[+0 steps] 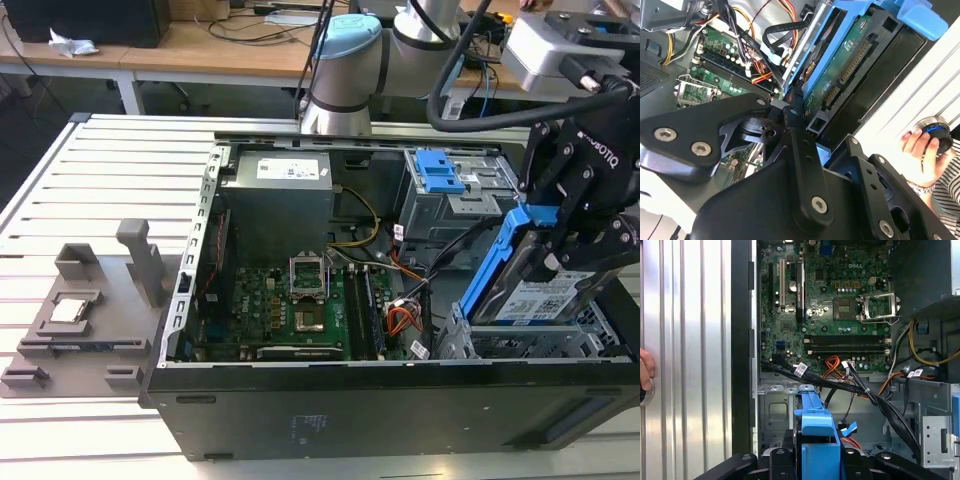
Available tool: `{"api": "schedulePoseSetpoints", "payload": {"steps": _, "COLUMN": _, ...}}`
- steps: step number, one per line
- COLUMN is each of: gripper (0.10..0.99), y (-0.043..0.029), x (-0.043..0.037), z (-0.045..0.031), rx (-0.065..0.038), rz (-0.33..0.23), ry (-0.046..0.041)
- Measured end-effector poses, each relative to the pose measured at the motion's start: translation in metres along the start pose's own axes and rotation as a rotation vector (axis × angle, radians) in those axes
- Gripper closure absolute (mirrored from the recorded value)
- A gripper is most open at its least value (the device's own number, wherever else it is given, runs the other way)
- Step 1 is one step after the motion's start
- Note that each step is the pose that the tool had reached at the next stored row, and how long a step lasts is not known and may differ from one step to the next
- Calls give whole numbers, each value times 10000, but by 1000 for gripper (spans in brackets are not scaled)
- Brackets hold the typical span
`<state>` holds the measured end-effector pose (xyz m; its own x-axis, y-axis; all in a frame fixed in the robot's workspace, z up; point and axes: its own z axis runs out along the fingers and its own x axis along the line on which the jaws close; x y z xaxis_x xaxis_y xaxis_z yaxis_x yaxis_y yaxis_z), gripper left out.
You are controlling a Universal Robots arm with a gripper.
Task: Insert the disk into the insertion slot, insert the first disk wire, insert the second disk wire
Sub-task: 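Insert the disk into the insertion slot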
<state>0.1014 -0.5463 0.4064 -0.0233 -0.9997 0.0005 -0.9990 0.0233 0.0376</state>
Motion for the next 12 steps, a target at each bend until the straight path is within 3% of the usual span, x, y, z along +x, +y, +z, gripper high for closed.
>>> {"api": "schedulePoseSetpoints", "payload": {"steps": 12, "gripper": 722, "y": -5, "x": 0, "z": 116, "rx": 0, "rz": 0, "ry": -1}}
